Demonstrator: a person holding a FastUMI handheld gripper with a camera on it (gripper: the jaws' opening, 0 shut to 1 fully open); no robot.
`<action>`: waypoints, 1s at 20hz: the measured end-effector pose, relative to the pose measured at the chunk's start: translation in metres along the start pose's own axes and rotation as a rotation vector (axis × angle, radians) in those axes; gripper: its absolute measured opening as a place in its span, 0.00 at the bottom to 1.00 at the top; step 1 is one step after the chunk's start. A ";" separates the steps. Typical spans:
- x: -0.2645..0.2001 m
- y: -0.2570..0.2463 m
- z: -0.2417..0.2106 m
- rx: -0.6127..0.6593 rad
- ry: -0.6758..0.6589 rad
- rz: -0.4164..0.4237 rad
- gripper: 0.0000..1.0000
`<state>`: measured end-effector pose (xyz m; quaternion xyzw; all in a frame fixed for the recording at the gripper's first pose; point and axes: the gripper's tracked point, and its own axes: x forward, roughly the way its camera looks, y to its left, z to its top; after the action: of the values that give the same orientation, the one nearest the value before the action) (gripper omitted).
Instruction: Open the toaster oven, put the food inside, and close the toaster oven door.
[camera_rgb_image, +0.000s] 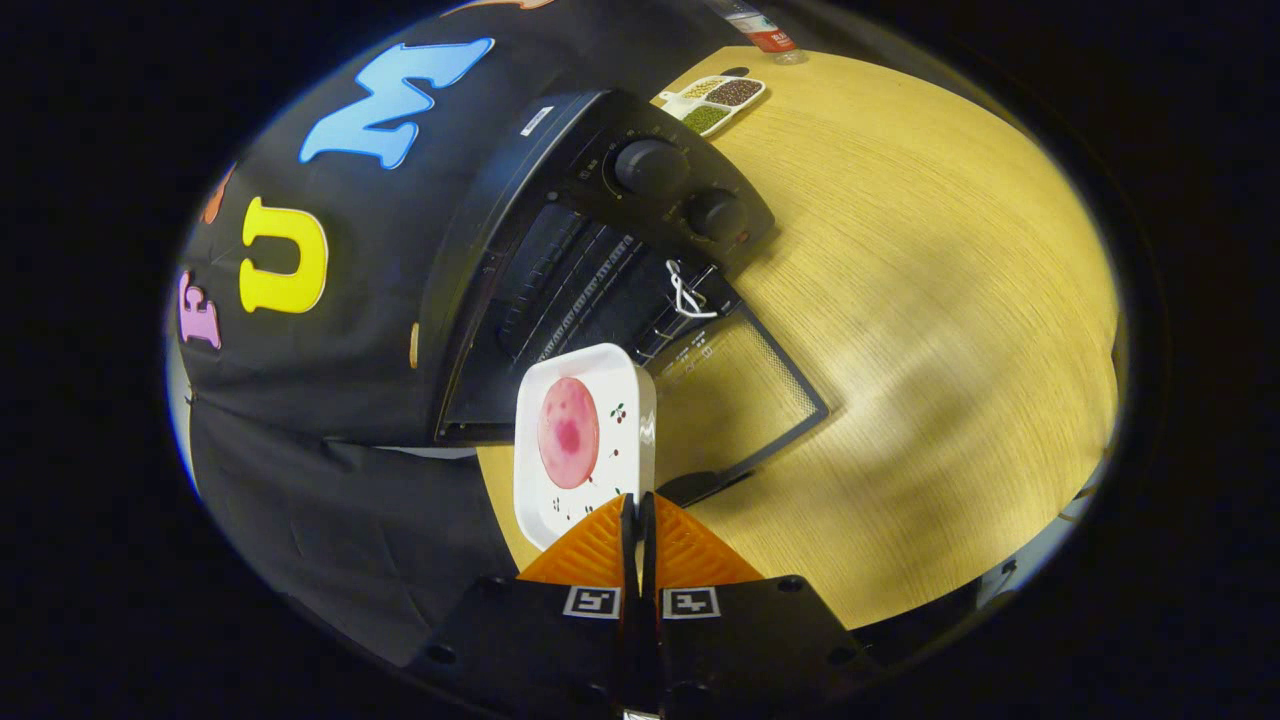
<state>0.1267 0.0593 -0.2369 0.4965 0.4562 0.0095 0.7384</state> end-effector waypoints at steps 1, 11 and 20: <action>0.008 0.001 0.010 0.018 -0.013 0.006 0.02; 0.065 0.024 0.054 0.176 -0.182 0.036 0.02; 0.099 0.038 0.071 0.236 -0.297 0.030 0.02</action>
<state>0.2498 0.0732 -0.2686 0.5822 0.3326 -0.1065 0.7342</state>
